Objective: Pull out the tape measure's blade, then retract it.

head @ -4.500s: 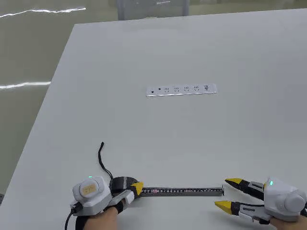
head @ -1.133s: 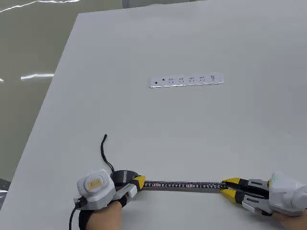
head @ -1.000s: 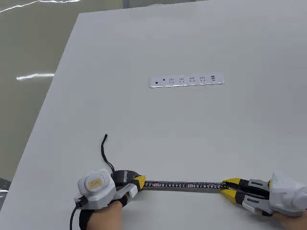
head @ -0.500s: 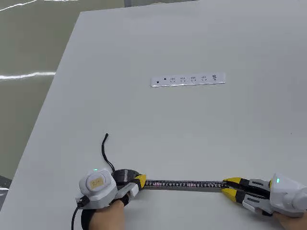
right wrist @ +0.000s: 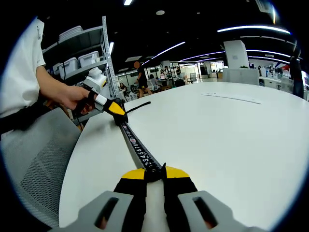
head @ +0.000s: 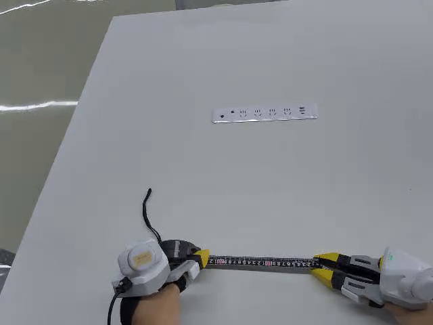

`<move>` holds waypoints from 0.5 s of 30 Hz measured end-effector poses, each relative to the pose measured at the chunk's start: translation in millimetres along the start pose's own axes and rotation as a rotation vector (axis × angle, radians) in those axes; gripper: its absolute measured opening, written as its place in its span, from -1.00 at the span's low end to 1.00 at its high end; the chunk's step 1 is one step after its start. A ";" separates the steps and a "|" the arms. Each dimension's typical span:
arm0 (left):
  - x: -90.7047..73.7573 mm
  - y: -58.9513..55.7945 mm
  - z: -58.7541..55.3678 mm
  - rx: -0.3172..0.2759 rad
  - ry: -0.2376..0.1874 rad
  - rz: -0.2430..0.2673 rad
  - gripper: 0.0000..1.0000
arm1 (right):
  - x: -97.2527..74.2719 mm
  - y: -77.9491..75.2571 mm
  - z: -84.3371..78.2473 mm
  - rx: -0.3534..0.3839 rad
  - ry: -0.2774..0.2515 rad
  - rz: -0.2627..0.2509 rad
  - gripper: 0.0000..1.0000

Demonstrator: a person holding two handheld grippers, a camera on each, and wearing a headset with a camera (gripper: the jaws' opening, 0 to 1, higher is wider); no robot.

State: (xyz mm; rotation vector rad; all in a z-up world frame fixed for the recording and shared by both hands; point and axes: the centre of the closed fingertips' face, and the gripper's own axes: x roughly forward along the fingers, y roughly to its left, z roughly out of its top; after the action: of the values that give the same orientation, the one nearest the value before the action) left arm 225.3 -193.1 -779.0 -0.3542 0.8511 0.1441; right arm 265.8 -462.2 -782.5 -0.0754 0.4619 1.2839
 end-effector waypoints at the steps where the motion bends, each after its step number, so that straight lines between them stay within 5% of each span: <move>1: -0.6 -0.5 1.1 -0.001 -0.006 0.000 0.46 | -0.1 1.2 1.4 0.001 0.000 0.000 -0.78; 9: 2.2 2.5 7.3 -0.069 -0.006 0.021 0.44 | -0.1 1.8 1.7 0.008 -0.002 0.003 -0.77; 15: 4.6 4.7 4.0 -0.050 0.024 0.040 0.40 | 0.0 1.9 1.7 0.010 -0.003 0.003 -0.77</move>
State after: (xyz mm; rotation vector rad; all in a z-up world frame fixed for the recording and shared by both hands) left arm 230.0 -187.3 -781.2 -0.3866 0.8793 0.1993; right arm 264.5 -461.1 -780.6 -0.0640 0.4657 1.2844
